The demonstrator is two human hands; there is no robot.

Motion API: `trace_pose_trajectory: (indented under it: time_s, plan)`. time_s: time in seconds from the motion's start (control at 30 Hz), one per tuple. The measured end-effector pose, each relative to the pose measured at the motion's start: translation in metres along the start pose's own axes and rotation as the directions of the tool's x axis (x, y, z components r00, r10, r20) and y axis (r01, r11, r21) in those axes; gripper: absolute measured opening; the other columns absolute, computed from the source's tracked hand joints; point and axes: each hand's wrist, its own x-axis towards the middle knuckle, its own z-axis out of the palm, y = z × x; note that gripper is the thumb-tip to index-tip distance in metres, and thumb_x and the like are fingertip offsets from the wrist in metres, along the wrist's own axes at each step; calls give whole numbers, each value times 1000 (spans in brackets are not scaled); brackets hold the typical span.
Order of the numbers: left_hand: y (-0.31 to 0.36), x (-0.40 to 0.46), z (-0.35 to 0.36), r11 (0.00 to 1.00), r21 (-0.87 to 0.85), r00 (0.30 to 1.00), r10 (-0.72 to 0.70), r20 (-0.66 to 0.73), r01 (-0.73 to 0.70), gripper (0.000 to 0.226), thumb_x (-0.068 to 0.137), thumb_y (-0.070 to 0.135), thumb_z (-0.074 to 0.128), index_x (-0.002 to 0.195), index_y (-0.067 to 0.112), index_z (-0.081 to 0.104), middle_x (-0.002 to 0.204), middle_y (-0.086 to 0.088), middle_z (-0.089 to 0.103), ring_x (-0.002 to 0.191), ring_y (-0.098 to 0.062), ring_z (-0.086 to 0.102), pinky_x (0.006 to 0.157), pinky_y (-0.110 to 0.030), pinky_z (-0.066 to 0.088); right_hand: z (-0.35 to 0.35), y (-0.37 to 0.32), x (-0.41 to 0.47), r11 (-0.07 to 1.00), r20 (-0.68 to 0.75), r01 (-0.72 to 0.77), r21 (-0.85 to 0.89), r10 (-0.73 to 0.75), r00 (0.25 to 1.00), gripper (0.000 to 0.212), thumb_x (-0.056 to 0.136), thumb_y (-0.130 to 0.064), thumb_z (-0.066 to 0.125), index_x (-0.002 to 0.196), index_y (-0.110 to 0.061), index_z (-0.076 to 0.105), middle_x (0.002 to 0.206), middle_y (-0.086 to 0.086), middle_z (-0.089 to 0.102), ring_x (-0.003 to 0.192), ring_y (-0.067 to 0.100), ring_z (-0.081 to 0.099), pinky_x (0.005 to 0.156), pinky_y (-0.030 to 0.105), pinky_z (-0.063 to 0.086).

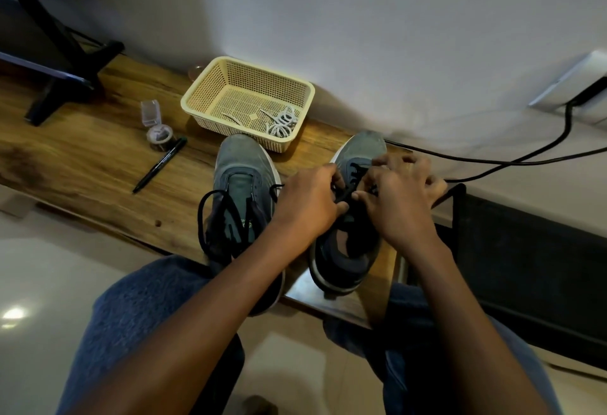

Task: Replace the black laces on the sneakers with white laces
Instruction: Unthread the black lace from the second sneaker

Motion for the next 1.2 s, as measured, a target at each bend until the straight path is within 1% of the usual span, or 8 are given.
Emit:
trace_pose_trajectory:
  time_s: [0.1, 0.23, 0.37, 0.47, 0.6, 0.8, 1.0, 1.2]
  plan:
    - [0, 0, 1, 1000, -17, 1000, -1, 0, 1, 28, 80, 27, 76, 104, 22, 62, 85, 6, 65, 86, -15, 62, 80, -34, 53, -1, 3, 0, 997, -115, -73, -35, 68, 991, 18, 89, -25, 63, 106, -19, 65, 141, 1, 39, 134, 29, 18, 100, 47, 21]
    - [-1, 1, 0, 1000, -21, 1000, -1, -8, 1, 27, 80, 27, 76, 102, 22, 62, 84, 6, 65, 85, -14, 62, 78, -33, 52, -7, 11, 3, 975, -256, -214, 67, 224, 940, 15, 89, -19, 62, 103, -15, 64, 135, 7, 42, 129, 32, 26, 100, 49, 21]
    - [-4, 2, 0, 999, -37, 1000, -14, -8, 14, 28, 78, 27, 77, 101, 23, 61, 83, 6, 65, 83, -15, 62, 77, -34, 53, -8, 10, 4, 982, -59, -115, 152, 125, 990, 18, 86, -35, 67, 101, -26, 63, 137, 2, 39, 132, 30, 23, 104, 50, 24]
    - [-3, 2, 1, 1000, -18, 1000, -6, -7, 6, 29, 78, 29, 77, 101, 23, 61, 84, 5, 65, 84, -15, 62, 77, -34, 53, -5, 6, 2, 998, 69, 6, 70, -11, 998, 26, 82, -41, 70, 103, -27, 67, 140, 0, 37, 133, 30, 20, 104, 48, 25]
    - [-2, 4, 1, 1000, -26, 1000, -9, -4, 9, 27, 78, 27, 77, 100, 22, 62, 82, 5, 65, 83, -15, 63, 78, -36, 53, -4, 1, 1, 1000, 12, 17, 4, -17, 1000, 17, 86, -38, 65, 97, -25, 70, 139, -3, 43, 131, 30, 21, 98, 45, 22]
    - [-2, 4, 2, 999, -44, 1000, -14, 5, 14, 25, 80, 27, 76, 100, 22, 62, 84, 6, 65, 83, -14, 63, 79, -36, 54, -8, -2, -2, 969, -119, -175, 177, 197, 973, 10, 85, -29, 69, 79, -29, 61, 135, -4, 44, 131, 28, 24, 101, 46, 20]
    - [-6, 3, 2, 999, -36, 999, -40, 8, 40, 25, 79, 30, 77, 99, 24, 62, 84, 5, 66, 84, -16, 63, 80, -38, 54, -5, -3, -1, 986, 97, -125, 114, 114, 989, 16, 84, -41, 67, 97, -31, 65, 137, -2, 40, 129, 29, 23, 101, 46, 25]
    - [-3, 5, 4, 997, -34, 998, -65, 3, 65, 25, 77, 32, 78, 97, 23, 66, 85, 3, 68, 85, -18, 65, 80, -38, 55, -8, -1, -2, 996, 199, -81, 45, 70, 978, 13, 87, -37, 65, 81, -33, 54, 140, -2, 39, 131, 31, 20, 103, 51, 28]
